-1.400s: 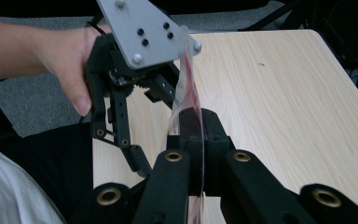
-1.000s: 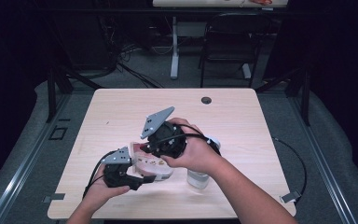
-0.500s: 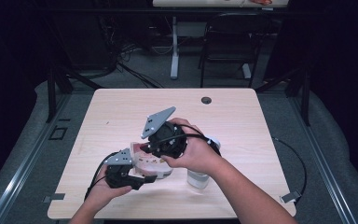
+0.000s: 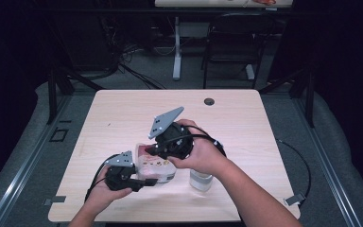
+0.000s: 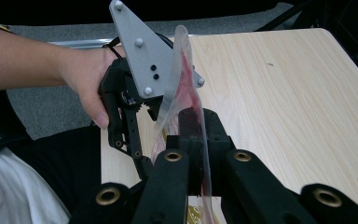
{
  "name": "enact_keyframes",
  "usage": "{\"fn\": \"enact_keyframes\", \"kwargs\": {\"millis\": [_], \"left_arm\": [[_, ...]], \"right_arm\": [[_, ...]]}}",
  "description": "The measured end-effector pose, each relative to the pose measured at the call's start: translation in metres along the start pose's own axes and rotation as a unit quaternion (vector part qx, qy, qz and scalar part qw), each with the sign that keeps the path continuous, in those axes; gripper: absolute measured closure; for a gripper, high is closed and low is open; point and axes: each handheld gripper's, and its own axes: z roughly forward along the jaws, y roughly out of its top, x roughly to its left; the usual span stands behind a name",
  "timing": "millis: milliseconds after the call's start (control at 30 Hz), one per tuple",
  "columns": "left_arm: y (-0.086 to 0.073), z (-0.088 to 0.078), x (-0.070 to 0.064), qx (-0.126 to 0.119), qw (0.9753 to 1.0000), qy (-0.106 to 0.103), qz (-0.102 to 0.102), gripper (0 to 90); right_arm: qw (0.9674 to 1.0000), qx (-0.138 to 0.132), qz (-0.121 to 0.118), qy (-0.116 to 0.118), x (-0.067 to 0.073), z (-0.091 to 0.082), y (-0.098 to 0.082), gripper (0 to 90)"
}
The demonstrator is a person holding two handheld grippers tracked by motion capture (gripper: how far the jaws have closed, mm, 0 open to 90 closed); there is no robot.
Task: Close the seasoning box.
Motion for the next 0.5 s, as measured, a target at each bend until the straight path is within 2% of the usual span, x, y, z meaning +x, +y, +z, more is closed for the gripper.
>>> {"fn": "enact_keyframes", "kwargs": {"millis": [233,500], "left_arm": [[0.0,0.002,-0.002,0.014,0.9999,-0.003,0.003,58.7],[0.002,-0.001,-0.003,0.021,0.9997,0.01,0.008,59.3]], "right_arm": [[1.0,-0.006,-0.001,0.006,-0.001,-0.002,-0.008,87.9],[0.9997,-0.024,0.003,0.003,-0.002,-0.007,-0.014,80.0]]}}
